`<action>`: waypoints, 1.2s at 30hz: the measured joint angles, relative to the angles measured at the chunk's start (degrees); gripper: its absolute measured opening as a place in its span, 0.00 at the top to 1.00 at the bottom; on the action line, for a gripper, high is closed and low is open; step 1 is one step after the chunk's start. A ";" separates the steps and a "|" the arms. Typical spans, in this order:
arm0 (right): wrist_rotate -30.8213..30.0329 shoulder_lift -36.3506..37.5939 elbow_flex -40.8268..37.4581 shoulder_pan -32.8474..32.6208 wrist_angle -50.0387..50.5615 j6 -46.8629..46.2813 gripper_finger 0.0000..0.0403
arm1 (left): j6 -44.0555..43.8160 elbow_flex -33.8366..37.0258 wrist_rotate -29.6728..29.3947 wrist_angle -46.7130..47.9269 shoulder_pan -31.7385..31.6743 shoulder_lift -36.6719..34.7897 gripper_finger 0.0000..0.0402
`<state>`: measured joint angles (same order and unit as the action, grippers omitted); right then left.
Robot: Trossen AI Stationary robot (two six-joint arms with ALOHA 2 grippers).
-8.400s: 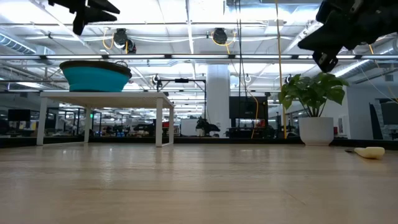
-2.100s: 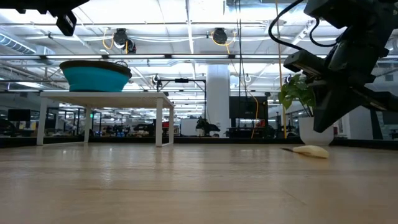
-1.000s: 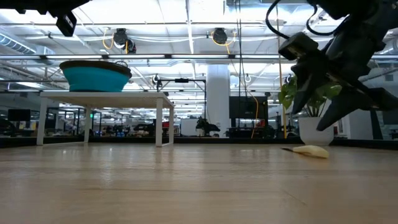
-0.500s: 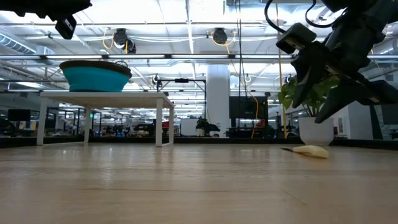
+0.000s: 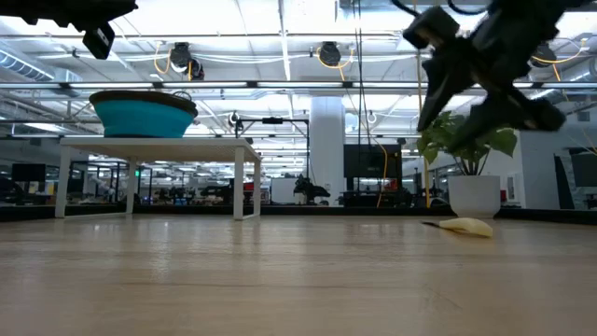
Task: Pick & Place Fruit
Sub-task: Put the butter knife into the right side of the blue strainer bowl on the shelf
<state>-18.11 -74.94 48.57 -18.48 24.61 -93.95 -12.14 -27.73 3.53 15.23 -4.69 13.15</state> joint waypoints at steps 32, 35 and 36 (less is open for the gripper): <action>10.86 -26.98 28.92 0.42 36.47 -5.18 0.56 | 1.17 0.00 0.00 3.05 0.01 0.00 0.95; 10.43 -27.08 27.67 0.50 36.45 -4.75 0.56 | 1.17 0.00 0.00 3.07 0.00 0.00 0.95; 10.50 -27.02 27.18 0.74 36.33 -4.74 0.56 | 1.17 0.00 0.00 3.06 0.01 0.00 0.95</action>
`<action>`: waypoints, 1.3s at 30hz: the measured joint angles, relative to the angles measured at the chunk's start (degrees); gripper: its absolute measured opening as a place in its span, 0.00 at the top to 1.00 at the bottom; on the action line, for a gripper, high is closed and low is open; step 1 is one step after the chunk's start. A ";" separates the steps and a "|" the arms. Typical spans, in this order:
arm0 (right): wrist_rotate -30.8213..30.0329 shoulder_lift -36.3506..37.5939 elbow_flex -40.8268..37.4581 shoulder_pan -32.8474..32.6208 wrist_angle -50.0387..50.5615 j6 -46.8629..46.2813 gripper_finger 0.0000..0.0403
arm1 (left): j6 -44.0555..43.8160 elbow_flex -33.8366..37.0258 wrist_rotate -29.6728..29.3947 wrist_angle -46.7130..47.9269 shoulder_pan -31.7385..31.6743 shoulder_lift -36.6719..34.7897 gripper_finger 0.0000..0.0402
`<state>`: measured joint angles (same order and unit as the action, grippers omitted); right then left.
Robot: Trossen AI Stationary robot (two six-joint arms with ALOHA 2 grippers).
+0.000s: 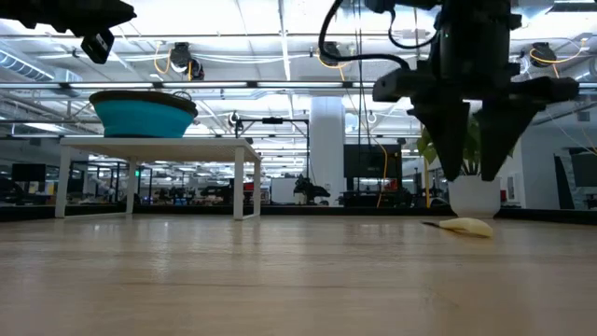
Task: Pick & Place Fruit
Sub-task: Put the butter knife into the right side of the blue strainer bowl on the shelf
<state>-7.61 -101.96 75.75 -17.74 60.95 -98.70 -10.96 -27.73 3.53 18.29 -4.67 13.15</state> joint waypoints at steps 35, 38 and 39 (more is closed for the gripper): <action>4.64 0.29 -17.20 4.55 -24.25 2.47 0.68 | -0.26 0.00 0.00 -0.14 -0.01 -0.02 0.95; 4.50 0.25 -17.20 4.55 -23.93 2.44 0.75 | -0.28 0.00 0.00 -0.14 -0.01 -0.01 0.95; 4.50 0.25 -17.23 4.55 -23.91 2.45 0.78 | -0.28 0.00 0.00 -0.12 0.00 -0.01 0.95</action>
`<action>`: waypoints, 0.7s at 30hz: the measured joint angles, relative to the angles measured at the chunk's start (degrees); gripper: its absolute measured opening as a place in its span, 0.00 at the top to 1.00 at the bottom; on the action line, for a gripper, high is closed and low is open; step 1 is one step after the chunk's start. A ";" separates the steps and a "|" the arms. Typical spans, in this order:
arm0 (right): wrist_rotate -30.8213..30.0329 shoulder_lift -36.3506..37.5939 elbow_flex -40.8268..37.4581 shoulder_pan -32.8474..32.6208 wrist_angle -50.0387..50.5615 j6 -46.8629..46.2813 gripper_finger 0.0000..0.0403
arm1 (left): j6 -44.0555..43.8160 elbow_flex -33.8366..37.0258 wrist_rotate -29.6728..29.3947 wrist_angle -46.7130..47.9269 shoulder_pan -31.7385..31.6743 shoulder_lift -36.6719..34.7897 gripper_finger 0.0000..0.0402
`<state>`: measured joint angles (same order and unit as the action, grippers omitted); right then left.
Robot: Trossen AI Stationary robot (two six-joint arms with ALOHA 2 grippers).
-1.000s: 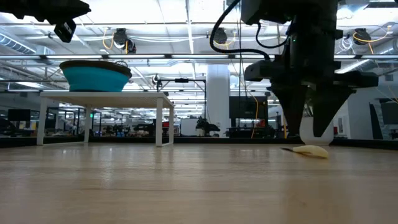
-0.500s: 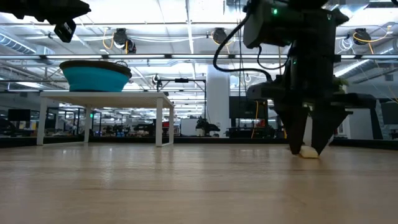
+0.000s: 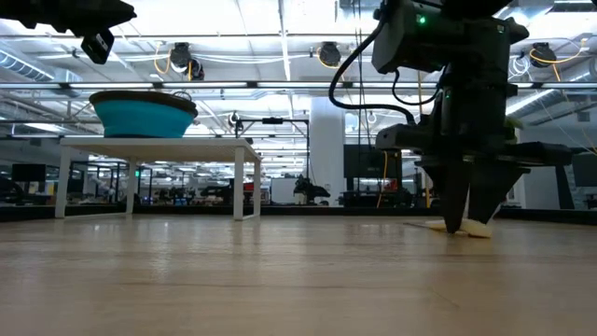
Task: Pick & Place Fruit
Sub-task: Put the butter knife into the right side of the blue strainer bowl on the shelf
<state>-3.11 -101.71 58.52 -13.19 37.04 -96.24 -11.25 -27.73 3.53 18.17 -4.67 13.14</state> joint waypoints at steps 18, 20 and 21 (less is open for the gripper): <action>-9.91 8.75 -0.32 0.00 -0.28 1.18 0.83 | -0.23 0.00 0.00 -0.12 -0.02 0.00 0.95; -11.81 10.15 -0.32 0.00 -0.37 1.35 0.83 | -0.48 0.00 0.00 -0.33 -0.01 0.00 0.95; -12.88 11.04 -0.34 0.00 -0.67 1.54 0.83 | -1.00 0.00 0.00 -0.53 0.00 0.00 0.95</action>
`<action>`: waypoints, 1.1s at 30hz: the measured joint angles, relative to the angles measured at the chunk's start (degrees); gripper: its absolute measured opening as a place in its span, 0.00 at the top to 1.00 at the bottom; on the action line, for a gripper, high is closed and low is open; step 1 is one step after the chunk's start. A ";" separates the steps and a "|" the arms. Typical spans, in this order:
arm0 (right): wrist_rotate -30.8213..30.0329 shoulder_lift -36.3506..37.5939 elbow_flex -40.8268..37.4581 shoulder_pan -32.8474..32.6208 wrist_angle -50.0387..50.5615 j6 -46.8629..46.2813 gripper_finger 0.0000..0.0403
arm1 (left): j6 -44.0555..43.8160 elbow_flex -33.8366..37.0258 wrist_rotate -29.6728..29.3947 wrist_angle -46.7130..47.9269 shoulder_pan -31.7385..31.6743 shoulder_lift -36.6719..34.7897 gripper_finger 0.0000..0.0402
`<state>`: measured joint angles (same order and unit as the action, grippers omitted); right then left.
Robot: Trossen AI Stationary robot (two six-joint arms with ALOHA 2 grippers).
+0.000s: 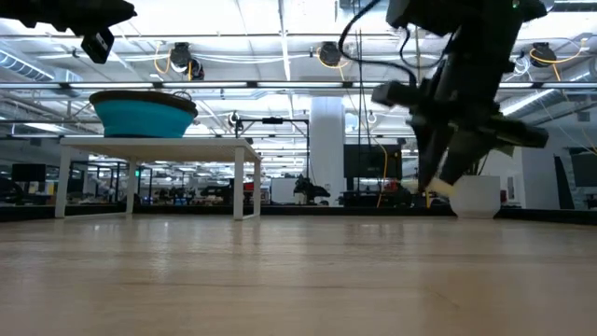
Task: Pick & Place Fruit
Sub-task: Put the butter knife into the right side of the blue strainer bowl on the shelf
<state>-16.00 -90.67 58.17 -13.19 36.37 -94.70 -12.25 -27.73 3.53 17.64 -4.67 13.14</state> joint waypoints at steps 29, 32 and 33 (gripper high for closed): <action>-5.82 9.39 0.20 5.05 -41.44 51.30 0.83 | -15.96 0.02 0.94 -40.64 0.79 30.35 0.58; -3.04 10.50 0.26 5.75 -44.92 54.96 0.83 | -16.56 0.02 0.93 -48.89 2.26 34.91 0.49; -2.20 10.78 0.26 5.83 -45.85 56.00 0.83 | -16.59 0.02 0.92 -51.70 2.87 36.50 0.47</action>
<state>-18.20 -79.89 58.43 -7.36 -9.48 -38.70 -28.84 -27.70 4.45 -34.06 -1.80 49.65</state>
